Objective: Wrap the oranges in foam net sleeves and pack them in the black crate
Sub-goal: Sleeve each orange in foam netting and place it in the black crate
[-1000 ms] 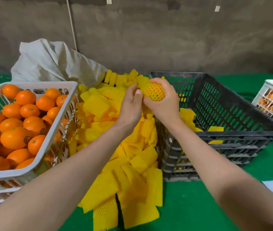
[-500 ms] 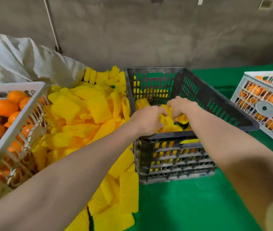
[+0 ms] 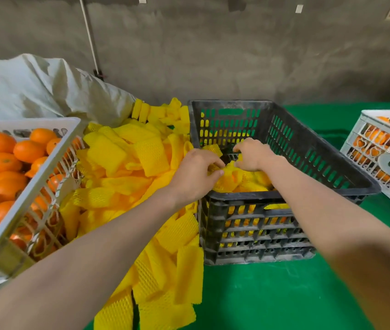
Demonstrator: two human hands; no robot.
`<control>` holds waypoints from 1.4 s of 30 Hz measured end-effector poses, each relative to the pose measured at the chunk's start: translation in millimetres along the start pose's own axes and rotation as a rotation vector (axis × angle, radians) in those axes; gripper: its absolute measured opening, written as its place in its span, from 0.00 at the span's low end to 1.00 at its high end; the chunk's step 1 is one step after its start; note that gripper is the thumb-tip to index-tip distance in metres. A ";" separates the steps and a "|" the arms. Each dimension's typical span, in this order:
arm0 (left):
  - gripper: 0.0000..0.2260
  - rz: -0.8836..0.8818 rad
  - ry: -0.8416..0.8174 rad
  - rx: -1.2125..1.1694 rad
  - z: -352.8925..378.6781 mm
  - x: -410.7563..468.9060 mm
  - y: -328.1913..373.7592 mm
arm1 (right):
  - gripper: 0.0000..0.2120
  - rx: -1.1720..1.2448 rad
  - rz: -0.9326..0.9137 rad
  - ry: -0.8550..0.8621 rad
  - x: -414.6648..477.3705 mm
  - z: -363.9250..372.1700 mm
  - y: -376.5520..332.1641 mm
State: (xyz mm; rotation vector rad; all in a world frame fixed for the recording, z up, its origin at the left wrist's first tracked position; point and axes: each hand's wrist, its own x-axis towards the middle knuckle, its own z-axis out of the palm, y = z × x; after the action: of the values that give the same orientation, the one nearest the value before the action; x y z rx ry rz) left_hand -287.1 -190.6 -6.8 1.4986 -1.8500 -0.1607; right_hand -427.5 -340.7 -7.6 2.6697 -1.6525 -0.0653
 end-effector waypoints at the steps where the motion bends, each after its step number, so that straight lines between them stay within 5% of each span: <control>1: 0.08 0.017 0.007 0.026 -7.4 -4.1 -5.1 | 0.23 0.067 -0.066 0.113 -5.0 -5.2 -8.7; 5: 0.08 -0.061 -0.077 0.005 -46.0 -19.6 -32.7 | 0.15 0.306 -0.263 0.460 -30.5 -21.5 -60.5; 9: 0.06 -0.192 -0.035 -0.005 -89.2 -38.0 -64.5 | 0.10 0.547 -0.438 0.564 -60.8 -23.0 -128.7; 13: 0.05 -0.286 0.041 0.004 -124.9 -68.0 -90.4 | 0.11 0.566 -0.542 0.392 -67.5 0.1 -186.0; 21: 0.08 -0.357 0.052 0.010 -166.0 -127.8 -111.8 | 0.25 0.001 -0.356 -0.050 -37.4 84.9 -227.6; 26: 0.09 -0.382 0.056 -0.026 -175.8 -150.2 -122.1 | 0.14 -0.104 -0.219 -0.037 -24.3 97.4 -221.7; 33: 0.11 -0.403 0.056 -0.035 -174.6 -155.9 -135.8 | 0.14 0.409 -0.287 0.091 -41.0 36.3 -240.8; 39: 0.31 -0.457 -0.098 -0.157 -168.8 -143.9 -127.9 | 0.15 1.011 -0.365 -0.190 -83.5 -18.2 -252.7; 42: 0.13 -0.387 -0.075 -0.098 -163.0 -140.2 -122.6 | 0.13 1.063 -0.412 -0.125 -93.7 -23.7 -261.3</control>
State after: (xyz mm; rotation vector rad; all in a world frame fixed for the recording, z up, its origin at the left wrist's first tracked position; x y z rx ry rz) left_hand -84.6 -48.8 -17.5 1.7858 -1.5650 -0.4895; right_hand -234.5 -140.8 13.4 3.7731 -1.3277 0.9097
